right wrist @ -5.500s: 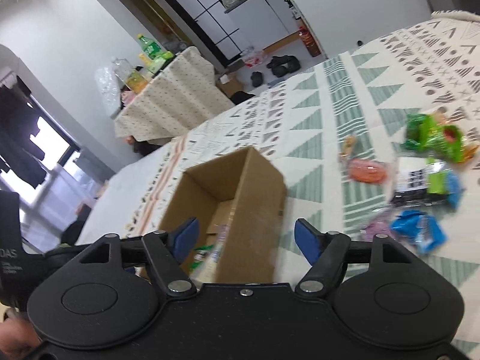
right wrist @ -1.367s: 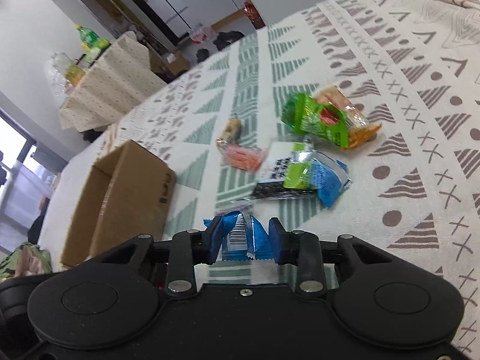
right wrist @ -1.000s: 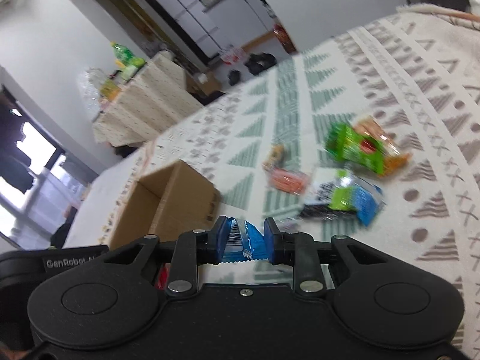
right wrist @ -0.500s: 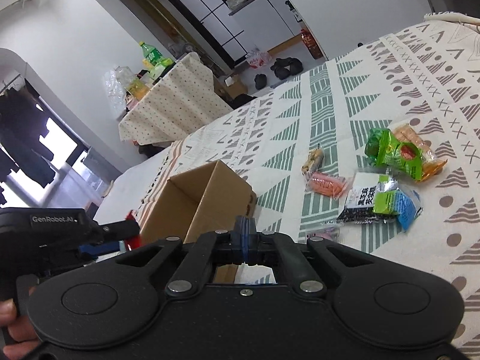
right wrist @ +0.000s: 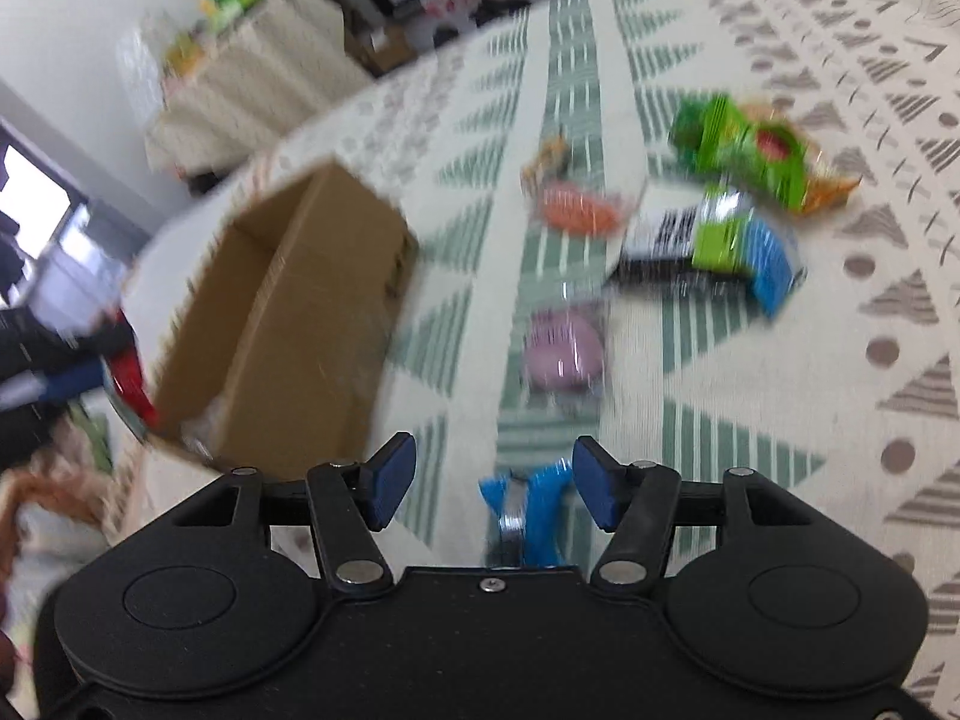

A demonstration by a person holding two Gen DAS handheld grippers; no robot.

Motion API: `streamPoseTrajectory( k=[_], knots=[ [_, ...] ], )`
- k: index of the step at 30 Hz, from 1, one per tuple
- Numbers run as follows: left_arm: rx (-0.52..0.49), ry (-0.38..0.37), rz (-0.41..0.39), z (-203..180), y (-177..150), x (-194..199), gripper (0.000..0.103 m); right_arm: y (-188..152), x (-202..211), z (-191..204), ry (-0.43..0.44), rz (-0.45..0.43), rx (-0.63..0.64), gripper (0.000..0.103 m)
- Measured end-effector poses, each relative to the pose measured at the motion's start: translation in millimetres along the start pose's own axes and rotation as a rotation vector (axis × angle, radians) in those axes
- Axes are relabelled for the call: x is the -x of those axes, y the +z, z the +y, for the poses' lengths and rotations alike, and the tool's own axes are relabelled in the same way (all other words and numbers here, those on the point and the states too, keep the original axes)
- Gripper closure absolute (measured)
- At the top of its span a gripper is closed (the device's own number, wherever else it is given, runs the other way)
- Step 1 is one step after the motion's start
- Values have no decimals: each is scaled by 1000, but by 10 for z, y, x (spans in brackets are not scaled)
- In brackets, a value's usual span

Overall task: Organize snacks
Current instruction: 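Carry both packets over the box and release them inside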

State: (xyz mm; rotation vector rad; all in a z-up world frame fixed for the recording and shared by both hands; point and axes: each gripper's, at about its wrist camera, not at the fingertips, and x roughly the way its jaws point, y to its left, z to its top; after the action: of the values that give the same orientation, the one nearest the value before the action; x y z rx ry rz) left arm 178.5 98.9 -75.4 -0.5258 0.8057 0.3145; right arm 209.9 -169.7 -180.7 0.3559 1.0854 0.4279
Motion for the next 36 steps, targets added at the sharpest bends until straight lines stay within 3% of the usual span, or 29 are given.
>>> streamPoseTrajectory(
  k=[2, 3, 5, 6, 18, 23, 28, 36],
  knots=[
    [12, -3, 2, 58, 30, -26, 85, -52, -82, 41, -21, 40, 23, 46],
    [17, -4, 3, 87, 46, -38, 85, -69, -126, 67, -32, 61, 38, 51],
    [30, -6, 4, 137, 81, -62, 85, -111, -210, 89, -53, 97, 63, 76],
    [36, -7, 4, 165, 99, -73, 85, -127, -243, 88, -60, 113, 68, 82],
    [71, -21, 44, 436, 185, -273, 85, 157, -43, 279, -47, -29, 85, 83],
    [63, 6, 56, 545, 193, -346, 82, 318, 130, 465, -42, -100, 95, 83],
    [78, -21, 81, 656, 228, -375, 81, 437, 197, 704, -22, -149, 122, 83],
    [58, -31, 81, 727, 244, -269, 60, 581, 160, 1077, -3, -201, 157, 83]
  ],
)
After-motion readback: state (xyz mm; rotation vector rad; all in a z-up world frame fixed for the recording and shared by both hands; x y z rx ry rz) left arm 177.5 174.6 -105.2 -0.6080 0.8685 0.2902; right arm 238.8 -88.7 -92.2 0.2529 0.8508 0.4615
